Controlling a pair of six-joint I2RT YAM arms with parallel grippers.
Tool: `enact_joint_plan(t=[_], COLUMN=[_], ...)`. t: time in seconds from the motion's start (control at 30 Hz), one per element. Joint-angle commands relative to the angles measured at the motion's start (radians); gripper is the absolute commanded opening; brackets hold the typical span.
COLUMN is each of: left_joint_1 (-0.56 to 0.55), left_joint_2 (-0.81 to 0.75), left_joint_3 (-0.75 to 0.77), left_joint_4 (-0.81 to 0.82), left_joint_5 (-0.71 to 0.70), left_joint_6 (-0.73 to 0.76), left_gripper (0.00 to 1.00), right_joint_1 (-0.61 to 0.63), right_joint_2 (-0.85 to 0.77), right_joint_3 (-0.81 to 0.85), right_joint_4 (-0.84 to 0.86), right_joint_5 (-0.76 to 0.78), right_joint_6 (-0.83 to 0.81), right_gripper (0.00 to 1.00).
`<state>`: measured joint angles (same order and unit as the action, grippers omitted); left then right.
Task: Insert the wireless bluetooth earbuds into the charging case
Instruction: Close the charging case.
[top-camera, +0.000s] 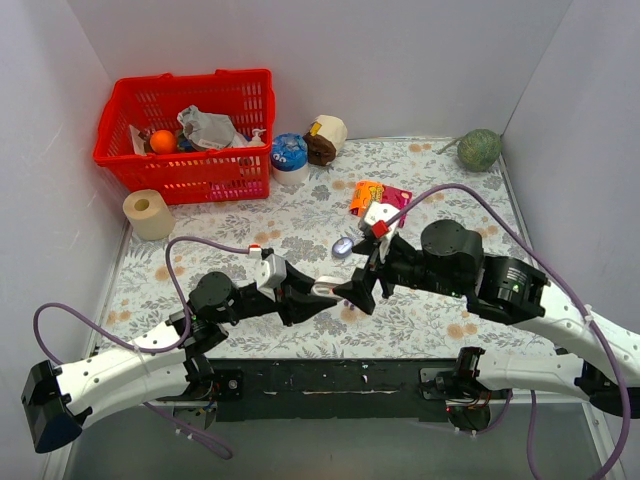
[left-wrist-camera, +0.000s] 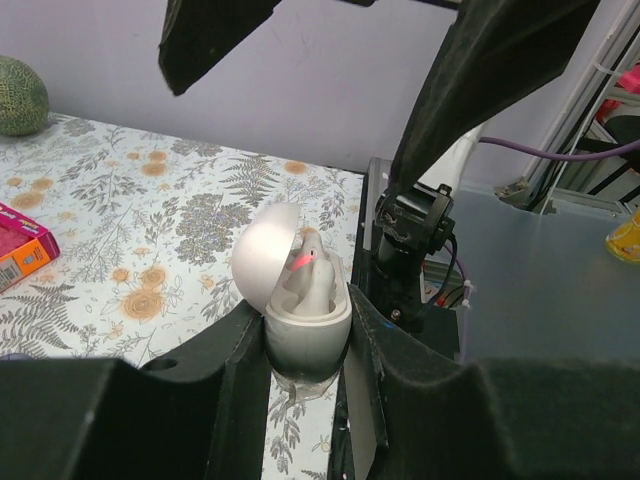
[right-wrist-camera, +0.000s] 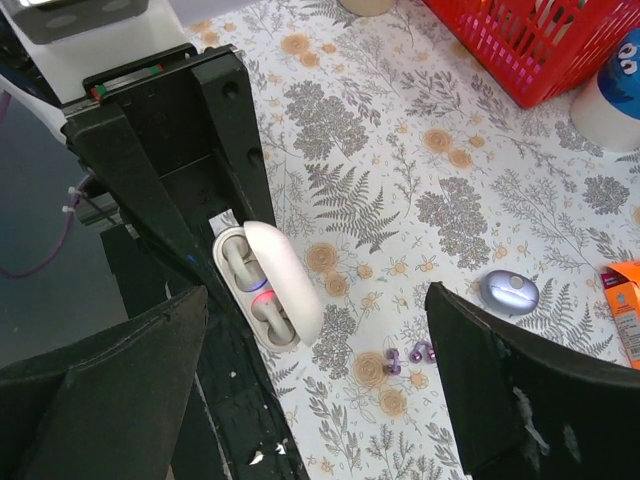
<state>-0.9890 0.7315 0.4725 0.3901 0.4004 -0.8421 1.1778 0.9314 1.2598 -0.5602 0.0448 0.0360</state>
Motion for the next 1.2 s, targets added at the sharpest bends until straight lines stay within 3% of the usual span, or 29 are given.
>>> enact_joint_plan(t=[0.0,1.17], left_joint_1=[0.006,0.006], left_joint_2=[-0.004,-0.012], left_joint_3=[0.046,0.023], left_joint_4=[0.024,0.061], left_joint_5=[0.023,0.091], left_joint_6=[0.005,-0.014], left_gripper=[0.00,0.00], right_joint_1=[-0.001,-0.003], right_joint_2=[0.043,0.101], right_joint_3=[0.007,0.004], right_joint_4=[0.059,0.062], right_joint_5=[-0.017,0.059], right_joint_6=[0.011,0.015], right_gripper=[0.97,0.98])
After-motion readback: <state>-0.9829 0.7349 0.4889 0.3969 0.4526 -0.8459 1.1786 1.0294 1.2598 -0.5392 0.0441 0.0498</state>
